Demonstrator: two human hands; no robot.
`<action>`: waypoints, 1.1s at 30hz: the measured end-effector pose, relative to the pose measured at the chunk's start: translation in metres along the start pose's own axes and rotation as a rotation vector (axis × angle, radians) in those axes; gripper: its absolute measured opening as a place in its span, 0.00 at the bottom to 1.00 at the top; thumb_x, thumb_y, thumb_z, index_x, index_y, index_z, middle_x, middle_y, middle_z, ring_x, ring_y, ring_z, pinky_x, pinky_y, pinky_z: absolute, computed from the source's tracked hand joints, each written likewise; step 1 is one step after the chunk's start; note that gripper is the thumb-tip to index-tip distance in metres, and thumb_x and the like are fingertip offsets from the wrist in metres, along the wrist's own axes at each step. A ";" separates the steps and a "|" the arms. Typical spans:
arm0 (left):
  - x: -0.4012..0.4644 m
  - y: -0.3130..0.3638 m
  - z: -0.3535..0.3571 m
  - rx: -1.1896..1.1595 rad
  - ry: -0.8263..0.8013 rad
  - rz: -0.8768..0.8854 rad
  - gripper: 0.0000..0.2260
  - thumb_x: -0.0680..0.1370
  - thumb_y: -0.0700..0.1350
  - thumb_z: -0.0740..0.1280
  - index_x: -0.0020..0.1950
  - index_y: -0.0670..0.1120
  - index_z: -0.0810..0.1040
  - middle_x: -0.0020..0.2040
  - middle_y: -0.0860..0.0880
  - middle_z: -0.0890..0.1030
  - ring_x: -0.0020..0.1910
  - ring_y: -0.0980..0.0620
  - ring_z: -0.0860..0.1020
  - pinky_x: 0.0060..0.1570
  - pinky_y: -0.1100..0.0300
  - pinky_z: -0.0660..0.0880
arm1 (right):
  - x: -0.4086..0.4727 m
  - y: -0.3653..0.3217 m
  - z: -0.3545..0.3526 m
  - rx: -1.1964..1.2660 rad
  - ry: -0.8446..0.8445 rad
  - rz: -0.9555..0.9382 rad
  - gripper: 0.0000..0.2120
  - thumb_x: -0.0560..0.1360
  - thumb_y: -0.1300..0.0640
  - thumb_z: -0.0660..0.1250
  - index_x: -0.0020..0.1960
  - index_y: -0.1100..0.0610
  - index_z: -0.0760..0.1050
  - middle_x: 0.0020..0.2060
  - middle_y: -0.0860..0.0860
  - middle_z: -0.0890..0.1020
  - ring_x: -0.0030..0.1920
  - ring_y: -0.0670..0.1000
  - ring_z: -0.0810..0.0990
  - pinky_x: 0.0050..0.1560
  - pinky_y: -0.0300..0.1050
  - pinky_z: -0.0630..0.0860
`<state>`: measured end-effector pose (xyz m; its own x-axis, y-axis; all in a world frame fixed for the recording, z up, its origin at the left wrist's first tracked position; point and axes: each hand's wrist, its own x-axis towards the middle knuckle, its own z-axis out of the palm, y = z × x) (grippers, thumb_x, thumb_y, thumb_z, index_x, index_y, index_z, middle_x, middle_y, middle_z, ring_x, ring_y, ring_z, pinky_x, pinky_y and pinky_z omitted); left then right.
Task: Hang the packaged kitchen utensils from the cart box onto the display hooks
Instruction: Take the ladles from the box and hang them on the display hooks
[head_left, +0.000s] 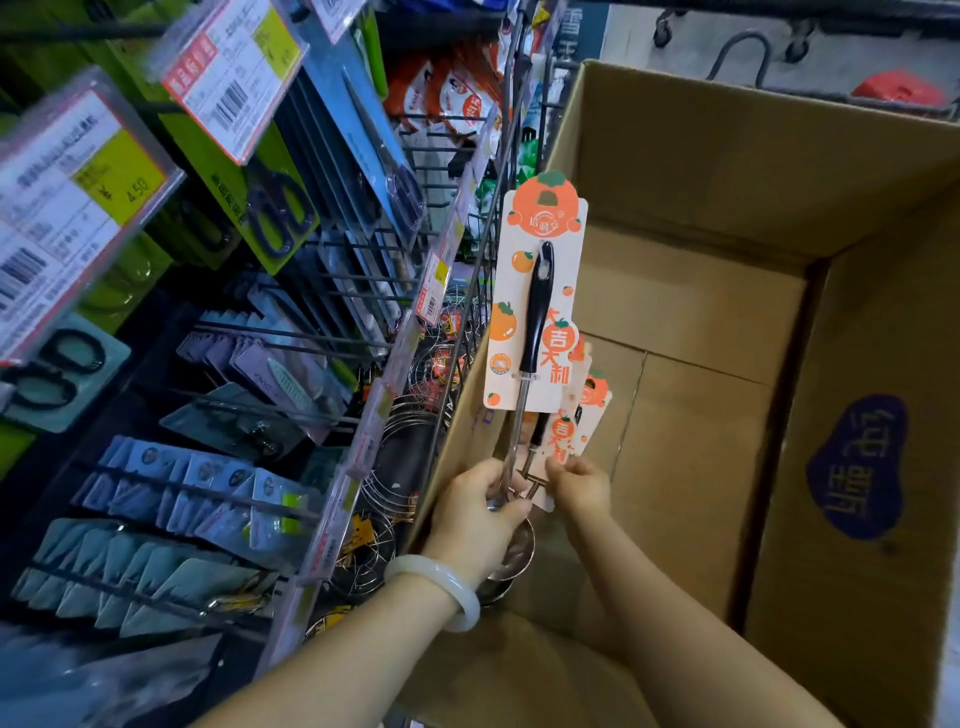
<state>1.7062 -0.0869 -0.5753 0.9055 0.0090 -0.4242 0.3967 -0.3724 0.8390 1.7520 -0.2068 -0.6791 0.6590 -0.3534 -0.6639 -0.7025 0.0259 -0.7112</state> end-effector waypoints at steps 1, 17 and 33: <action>0.000 0.000 0.000 0.000 -0.002 -0.003 0.12 0.73 0.35 0.68 0.36 0.51 0.73 0.32 0.53 0.75 0.32 0.48 0.75 0.38 0.55 0.71 | -0.002 0.003 -0.006 0.063 -0.012 -0.004 0.07 0.77 0.60 0.63 0.49 0.62 0.78 0.45 0.58 0.82 0.41 0.54 0.78 0.40 0.44 0.76; -0.018 0.015 -0.009 0.013 0.020 -0.002 0.09 0.73 0.36 0.68 0.38 0.49 0.74 0.35 0.52 0.77 0.40 0.44 0.79 0.45 0.49 0.78 | -0.042 -0.025 -0.061 0.242 -0.139 -0.120 0.10 0.72 0.71 0.67 0.47 0.57 0.74 0.50 0.62 0.82 0.40 0.52 0.82 0.36 0.43 0.77; -0.081 0.128 -0.036 -0.047 0.157 0.324 0.06 0.75 0.39 0.67 0.45 0.50 0.74 0.38 0.51 0.76 0.39 0.53 0.76 0.43 0.61 0.72 | -0.188 -0.170 -0.108 0.386 -0.348 -0.501 0.05 0.79 0.57 0.59 0.47 0.52 0.72 0.32 0.47 0.77 0.31 0.45 0.76 0.39 0.44 0.74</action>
<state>1.6891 -0.1014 -0.4216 0.9960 0.0412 -0.0788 0.0881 -0.3362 0.9377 1.7186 -0.2457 -0.4087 0.9698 -0.0930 -0.2256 -0.1904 0.2903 -0.9378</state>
